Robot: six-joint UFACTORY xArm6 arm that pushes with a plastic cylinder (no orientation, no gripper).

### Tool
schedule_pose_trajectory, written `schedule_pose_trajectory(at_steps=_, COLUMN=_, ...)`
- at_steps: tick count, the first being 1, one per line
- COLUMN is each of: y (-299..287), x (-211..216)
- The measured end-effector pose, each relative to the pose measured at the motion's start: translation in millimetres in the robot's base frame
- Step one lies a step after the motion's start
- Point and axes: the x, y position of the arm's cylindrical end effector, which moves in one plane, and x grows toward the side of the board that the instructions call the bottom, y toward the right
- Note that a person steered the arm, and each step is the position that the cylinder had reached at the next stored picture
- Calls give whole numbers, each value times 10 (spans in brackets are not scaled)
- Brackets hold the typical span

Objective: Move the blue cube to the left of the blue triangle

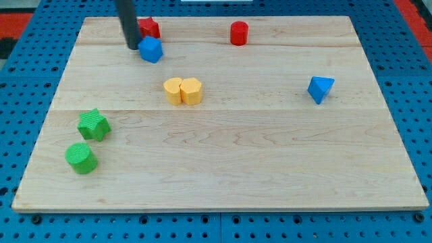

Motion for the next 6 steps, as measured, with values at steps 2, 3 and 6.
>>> schedule_pose_trajectory(at_steps=2, y=690, x=347)
schedule_pose_trajectory(at_steps=3, y=975, x=539)
schedule_pose_trajectory(at_steps=6, y=1896, x=823)
